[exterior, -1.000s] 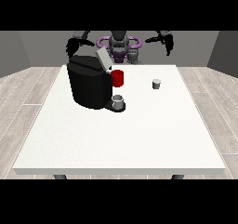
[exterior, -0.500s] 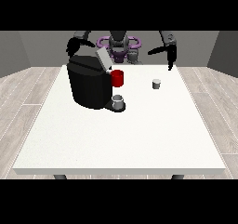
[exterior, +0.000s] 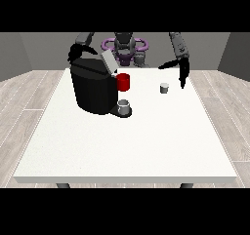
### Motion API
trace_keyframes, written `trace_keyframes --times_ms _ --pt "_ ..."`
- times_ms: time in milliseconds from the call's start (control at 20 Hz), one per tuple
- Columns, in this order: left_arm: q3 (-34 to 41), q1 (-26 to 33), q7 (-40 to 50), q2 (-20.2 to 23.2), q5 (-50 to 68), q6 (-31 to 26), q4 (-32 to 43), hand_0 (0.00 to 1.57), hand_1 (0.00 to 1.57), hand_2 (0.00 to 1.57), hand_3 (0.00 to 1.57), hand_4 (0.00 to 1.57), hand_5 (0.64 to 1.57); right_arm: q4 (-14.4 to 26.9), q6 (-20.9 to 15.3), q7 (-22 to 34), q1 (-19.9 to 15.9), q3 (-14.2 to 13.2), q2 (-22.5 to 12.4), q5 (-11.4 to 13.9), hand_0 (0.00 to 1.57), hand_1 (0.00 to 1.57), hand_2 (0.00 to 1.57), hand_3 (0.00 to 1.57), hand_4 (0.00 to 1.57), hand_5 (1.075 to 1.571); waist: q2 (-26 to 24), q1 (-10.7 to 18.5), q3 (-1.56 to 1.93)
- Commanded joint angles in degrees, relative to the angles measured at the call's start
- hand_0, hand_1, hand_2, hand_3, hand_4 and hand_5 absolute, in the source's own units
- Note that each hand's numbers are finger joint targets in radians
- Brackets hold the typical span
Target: Insert the coffee pod into the coffee machine and close the lid
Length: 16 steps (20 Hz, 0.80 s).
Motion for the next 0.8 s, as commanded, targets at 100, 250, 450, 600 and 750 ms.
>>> trace_keyframes --times_ms 100,250,450,600,750 --pt "-2.7 -4.53 1.15 -0.08 -4.89 0.6 5.91 0.0 0.0 0.0 0.0 0.0 1.571 3.76 -3.82 2.9 -3.52 0.1 1.51 1.77 0.0 0.0 0.0 0.0 0.39 1.571 -0.54 1.36 0.01" --pt "-4.0 -4.55 -2.44 -0.74 -8.23 2.96 9.22 0.0 0.0 0.2 0.0 0.0 1.571 3.87 -1.38 3.36 -4.13 -1.54 -1.26 0.55 0.0 0.0 0.0 0.0 0.37 1.571 0.45 0.3 0.0" --pt "-4.77 -7.19 2.91 -0.1 -9.51 1.73 8.27 0.22 0.22 0.53 0.22 0.0 1.571 10.54 -1.16 0.37 -4.25 -3.29 -2.69 1.48 0.0 0.0 0.0 0.0 0.42 1.571 -1.14 2.39 0.04" --pt "-3.11 -8.11 -2.01 1.33 -10.89 3.43 15.06 0.7 0.7 0.78 0.43 0.0 1.571 8.14 -2.58 4.4 -8.41 -2.44 -2.22 1.81 0.0 0.0 0.0 0.0 0.42 1.571 2.16 1.28 0.0" --pt "-5.07 -6.49 -5.39 1.66 -14.61 5.93 16.85 0.62 0.62 0.74 0.48 0.0 1.571 7.75 -4.5 1.57 -5.47 0.06 0.55 3.86 0.0 0.0 0.0 0.0 0.36 1.571 2.41 0.55 -0.01"
